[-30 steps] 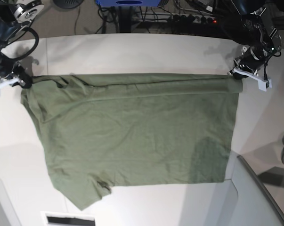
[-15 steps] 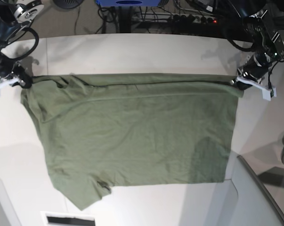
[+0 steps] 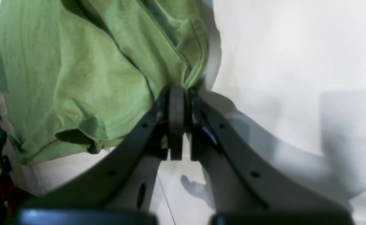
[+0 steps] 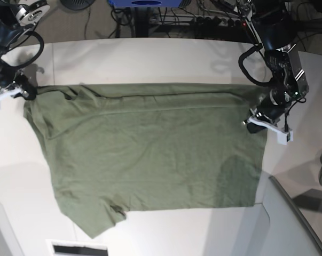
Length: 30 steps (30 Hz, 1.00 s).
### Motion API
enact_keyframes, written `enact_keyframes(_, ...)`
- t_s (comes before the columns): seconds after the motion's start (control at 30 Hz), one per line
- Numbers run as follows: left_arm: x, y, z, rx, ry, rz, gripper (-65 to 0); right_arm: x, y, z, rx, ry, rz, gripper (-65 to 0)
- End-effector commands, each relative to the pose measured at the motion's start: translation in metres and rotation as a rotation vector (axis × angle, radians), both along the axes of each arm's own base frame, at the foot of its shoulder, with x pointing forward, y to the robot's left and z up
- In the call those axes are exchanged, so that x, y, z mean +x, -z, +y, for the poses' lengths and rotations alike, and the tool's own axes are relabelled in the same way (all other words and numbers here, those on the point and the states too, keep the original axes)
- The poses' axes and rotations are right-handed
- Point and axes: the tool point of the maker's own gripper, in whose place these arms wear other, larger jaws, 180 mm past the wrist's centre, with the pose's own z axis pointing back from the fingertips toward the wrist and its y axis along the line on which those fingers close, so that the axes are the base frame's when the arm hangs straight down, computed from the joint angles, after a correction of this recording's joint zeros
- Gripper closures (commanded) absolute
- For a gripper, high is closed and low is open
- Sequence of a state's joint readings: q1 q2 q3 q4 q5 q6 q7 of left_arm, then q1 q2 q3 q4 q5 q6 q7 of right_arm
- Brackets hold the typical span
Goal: Layout the t-shirt on the table in an organized manner, then fold the t-shirt properly
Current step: 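Grasp the shirt's edge corners with both grippers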
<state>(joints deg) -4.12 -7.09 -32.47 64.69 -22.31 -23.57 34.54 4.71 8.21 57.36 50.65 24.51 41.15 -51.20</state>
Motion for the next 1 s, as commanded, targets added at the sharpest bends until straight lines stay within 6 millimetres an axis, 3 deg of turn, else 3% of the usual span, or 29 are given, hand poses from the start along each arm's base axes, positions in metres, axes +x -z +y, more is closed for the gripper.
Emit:
enact_keyframes(0.0,0.012,-0.012,0.009,0.018,-0.019,-0.043,0.0,-0.023,0.013,0.004,-0.007,-0.053,0.118,0.0)
enact_keyframes(0.13,0.015,-0.015,0.019,0.026,-0.073,-0.039,0.0,-0.023,0.013,0.005,-0.006,-0.054,0.119,0.0)
enact_keyframes(0.23,0.020,-0.038,0.023,0.070,-0.061,-0.093,0.0,-0.023,0.013,0.005,-0.006,-0.054,0.119,0.0)
enact_keyframes(0.33,0.002,-0.058,0.023,0.137,-0.016,-0.093,0.0,-0.023,0.013,0.005,-0.006,-0.054,0.119,0.0)
enact_keyframes(0.43,-0.025,-0.062,0.024,0.186,0.007,-0.070,0.0,-0.023,0.013,0.005,-0.006,-0.054,0.119,0.0)
enact_keyframes(0.47,-0.038,-0.058,0.030,0.192,-0.014,-0.053,0.0,-0.023,0.013,0.005,-0.006,-0.054,0.119,0.0)
enact_keyframes(0.57,-0.070,-0.042,0.059,0.186,-0.107,0.009,-27.2,-0.023,0.013,0.005,-0.006,-0.054,0.119,0.0)
enact_keyframes(0.63,-0.087,-0.033,0.075,0.169,-0.179,0.036,-38.8,-0.023,0.013,0.005,-0.006,-0.054,0.119,0.0)
enact_keyframes(0.7,-0.106,-0.024,0.085,0.163,-0.198,0.064,-39.2,-0.023,0.013,0.005,-0.006,-0.054,0.119,0.0)
enact_keyframes(0.8,-0.120,-0.007,0.075,0.119,-0.151,0.086,-34.2,-0.023,0.013,0.005,-0.006,-0.054,0.119,0.0)
enact_keyframes(0.97,-0.126,0.020,0.059,0.044,-0.166,0.057,-30.8,-0.023,0.013,0.005,-0.006,-0.054,0.119,0.0)
